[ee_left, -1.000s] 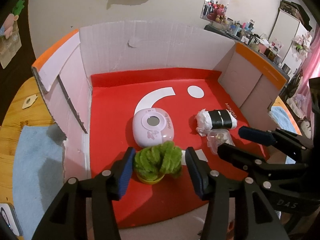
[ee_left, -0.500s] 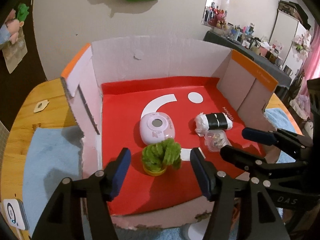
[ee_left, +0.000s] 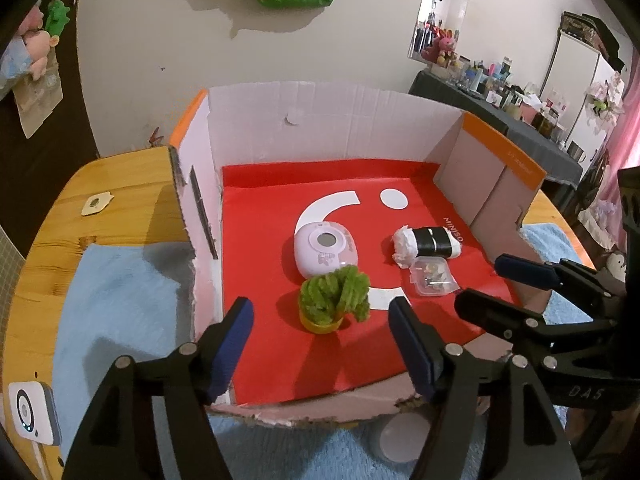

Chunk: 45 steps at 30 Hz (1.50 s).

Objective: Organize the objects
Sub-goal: 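Lift both grippers out of the box back toward the towel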

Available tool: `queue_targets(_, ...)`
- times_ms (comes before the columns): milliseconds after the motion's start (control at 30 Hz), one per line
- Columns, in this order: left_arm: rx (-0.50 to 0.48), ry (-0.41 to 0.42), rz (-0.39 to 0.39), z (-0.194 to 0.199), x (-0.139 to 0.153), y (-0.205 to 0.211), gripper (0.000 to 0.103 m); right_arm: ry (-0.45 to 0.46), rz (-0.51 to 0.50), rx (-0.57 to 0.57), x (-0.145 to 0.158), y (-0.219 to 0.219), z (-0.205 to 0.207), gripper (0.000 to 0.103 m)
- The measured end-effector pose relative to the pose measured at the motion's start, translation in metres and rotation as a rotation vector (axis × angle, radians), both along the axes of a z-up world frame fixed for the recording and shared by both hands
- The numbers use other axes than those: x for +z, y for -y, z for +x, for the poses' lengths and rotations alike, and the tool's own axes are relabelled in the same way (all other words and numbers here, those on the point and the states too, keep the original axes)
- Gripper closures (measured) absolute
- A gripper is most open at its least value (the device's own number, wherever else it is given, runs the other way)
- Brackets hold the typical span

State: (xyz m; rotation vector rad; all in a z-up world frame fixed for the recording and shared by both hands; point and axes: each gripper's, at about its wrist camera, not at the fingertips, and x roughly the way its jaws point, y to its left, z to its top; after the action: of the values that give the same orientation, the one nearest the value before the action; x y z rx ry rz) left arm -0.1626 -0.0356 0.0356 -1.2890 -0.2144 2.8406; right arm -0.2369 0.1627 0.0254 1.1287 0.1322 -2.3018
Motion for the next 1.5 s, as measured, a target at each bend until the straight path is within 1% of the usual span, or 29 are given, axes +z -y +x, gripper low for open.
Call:
queue_targets(133, 0.002, -0.009, -0.003, 0.006, 0.002, 0.0, 0.025, -0.013, 0.003, 0.002, 0.003, 0.0, 0.006, 0.03)
queue_targets(200, 0.001, -0.009, -0.001, 0.007, 0.002, 0.0, 0.025, -0.017, 0.003, 0.0, 0.004, 0.0, 0.008, 0.028)
queue_targets(267, 0.0, -0.009, -0.001, 0.009, 0.003, -0.001, 0.025, -0.019, 0.001, 0.0, 0.004, -0.001, 0.009, 0.022)
queue_targets(300, 0.001, -0.01, -0.002, 0.01, 0.003, -0.001, 0.025, -0.02, 0.001, 0.001, 0.004, -0.002, 0.01, 0.022)
queue_targets(400, 0.005, -0.012, -0.003, 0.013, 0.004, -0.001, 0.02, -0.022, 0.0, 0.002, 0.004, -0.003, 0.013, 0.022)
queue_targets(533, 0.004, -0.018, 0.001, 0.018, 0.006, -0.001, 0.02, -0.03, -0.003, 0.0, 0.006, -0.004, 0.018, 0.02)
queue_targets(567, 0.003, -0.019, 0.002, 0.019, 0.006, -0.001, 0.018, -0.032, -0.003, 0.0, 0.007, -0.004, 0.019, 0.017)
queue_targets(667, 0.008, -0.027, -0.003, 0.022, 0.007, -0.001, 0.012, -0.039, -0.007, 0.001, 0.009, -0.006, 0.022, 0.014)
queue_targets(800, 0.009, -0.021, -0.002, 0.024, 0.008, 0.0, 0.011, -0.046, -0.008, -0.001, 0.011, -0.007, 0.026, 0.014)
queue_targets(900, 0.013, -0.016, -0.004, 0.025, 0.007, 0.001, 0.008, -0.046, -0.008, -0.001, 0.012, -0.007, 0.027, 0.008)
queue_targets(933, 0.016, -0.018, -0.005, 0.026, 0.007, 0.001, 0.007, -0.049, -0.01, -0.001, 0.013, -0.007, 0.027, 0.008)
queue_targets(1167, 0.01, -0.015, 0.005, 0.03, 0.006, 0.001, 0.005, -0.067, -0.01, 0.004, 0.018, -0.012, 0.039, 0.007)
queue_targets(1500, 0.011, -0.012, 0.013, 0.037, 0.005, -0.001, 0.005, -0.059, -0.027, -0.007, 0.017, -0.02, 0.048, 0.007)
